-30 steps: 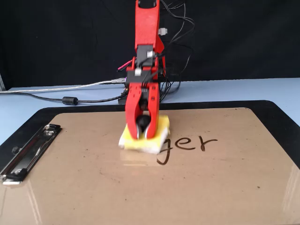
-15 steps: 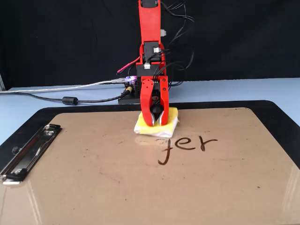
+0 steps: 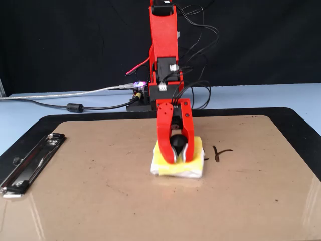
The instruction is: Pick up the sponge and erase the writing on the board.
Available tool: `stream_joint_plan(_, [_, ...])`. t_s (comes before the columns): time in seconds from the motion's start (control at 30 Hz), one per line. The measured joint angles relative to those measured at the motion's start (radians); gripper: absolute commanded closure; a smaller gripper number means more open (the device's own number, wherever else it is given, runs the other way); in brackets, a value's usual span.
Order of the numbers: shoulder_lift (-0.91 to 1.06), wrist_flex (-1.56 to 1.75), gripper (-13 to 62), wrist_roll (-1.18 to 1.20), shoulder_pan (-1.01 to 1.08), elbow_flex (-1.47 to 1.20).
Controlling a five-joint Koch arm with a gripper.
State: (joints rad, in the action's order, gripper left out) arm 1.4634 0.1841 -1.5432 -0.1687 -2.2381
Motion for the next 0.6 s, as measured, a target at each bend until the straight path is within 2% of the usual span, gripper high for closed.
stream_joint_plan(0.07, [0.196, -0.003, 57.4, 0.000, 0.011, -0.245])
stream_joint_plan(0.17, [0.390, -0.017, 57.4, 0.000, 0.011, -0.385])
stream_joint_plan(0.23, [0.439, -0.034, 57.4, 0.006, 0.012, -0.397])
stream_joint_plan(0.3, [0.391, -0.032, 57.4, 0.003, 0.018, -0.379])
stream_joint_plan(0.5, [0.000, -0.028, 57.4, 0.002, 0.012, 0.051])
stream_joint_plan(0.6, [-0.032, -0.009, 57.4, 0.002, 0.008, 0.075])
